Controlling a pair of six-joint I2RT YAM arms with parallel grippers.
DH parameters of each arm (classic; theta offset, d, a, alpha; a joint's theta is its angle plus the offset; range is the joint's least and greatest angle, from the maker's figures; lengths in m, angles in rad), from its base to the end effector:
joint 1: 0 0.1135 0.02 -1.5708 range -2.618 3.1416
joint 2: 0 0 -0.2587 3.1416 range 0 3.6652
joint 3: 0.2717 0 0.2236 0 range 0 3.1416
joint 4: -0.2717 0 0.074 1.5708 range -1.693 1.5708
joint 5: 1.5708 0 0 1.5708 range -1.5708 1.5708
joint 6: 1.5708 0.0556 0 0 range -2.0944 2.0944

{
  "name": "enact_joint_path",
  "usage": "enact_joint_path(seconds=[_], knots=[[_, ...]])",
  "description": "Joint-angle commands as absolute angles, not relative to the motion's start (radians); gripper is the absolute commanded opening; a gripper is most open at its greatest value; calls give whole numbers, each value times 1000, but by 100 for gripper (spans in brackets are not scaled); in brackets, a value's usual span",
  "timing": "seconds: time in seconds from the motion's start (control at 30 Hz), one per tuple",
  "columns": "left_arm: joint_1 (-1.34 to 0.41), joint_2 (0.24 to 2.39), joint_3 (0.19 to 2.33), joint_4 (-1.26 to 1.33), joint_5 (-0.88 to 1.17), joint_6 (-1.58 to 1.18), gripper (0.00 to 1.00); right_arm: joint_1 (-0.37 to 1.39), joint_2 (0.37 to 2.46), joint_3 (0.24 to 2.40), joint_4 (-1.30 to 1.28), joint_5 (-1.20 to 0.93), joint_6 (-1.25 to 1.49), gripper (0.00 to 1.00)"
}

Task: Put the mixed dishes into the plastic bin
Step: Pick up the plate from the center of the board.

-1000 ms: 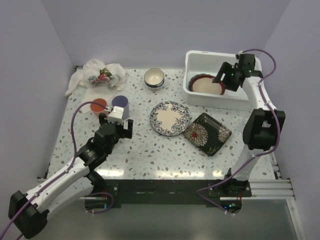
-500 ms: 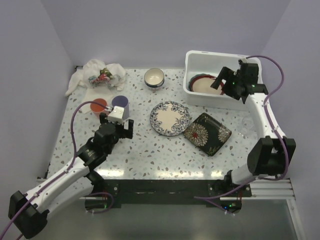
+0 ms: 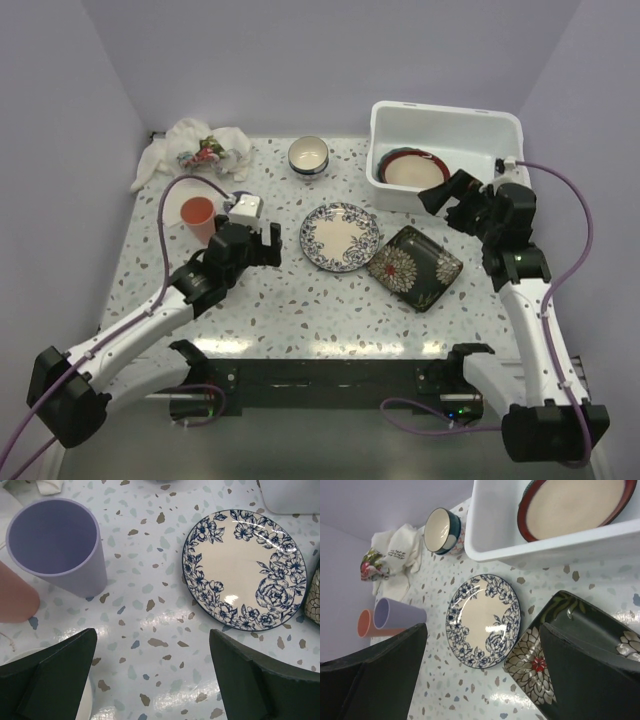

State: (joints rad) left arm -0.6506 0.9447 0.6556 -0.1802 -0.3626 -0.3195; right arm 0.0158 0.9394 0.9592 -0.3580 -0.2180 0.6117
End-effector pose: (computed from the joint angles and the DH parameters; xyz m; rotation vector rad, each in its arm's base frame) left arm 0.1745 -0.1081 0.2623 0.1077 2.0133 -0.2488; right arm 0.2023 0.0152 0.3440 0.4270 1.9041 0.6278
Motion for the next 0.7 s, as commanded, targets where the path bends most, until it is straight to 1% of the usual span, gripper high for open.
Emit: enact_joint_path(seconds=[0.0, 0.2, 0.27, 0.4, 0.67], knots=[[-655, 1047, 770, -227, -342, -468, 100, 18, 839, 849, -252, -305, 673, 98], [-658, 1224, 845, -244, -304, -612, 100, 17, 781, 717, -157, -409, 741, 98], [-657, 1270, 845, -233, -299, -661, 98, 20, 766, 678, -134, -443, 761, 98], [-655, 1331, 812, -131, -262, -779, 95, 29, 744, 644, -118, -459, 764, 98], [-643, 1506, 801, 35, -203, -910, 89, 46, 727, 629, -144, -499, 749, 98]])
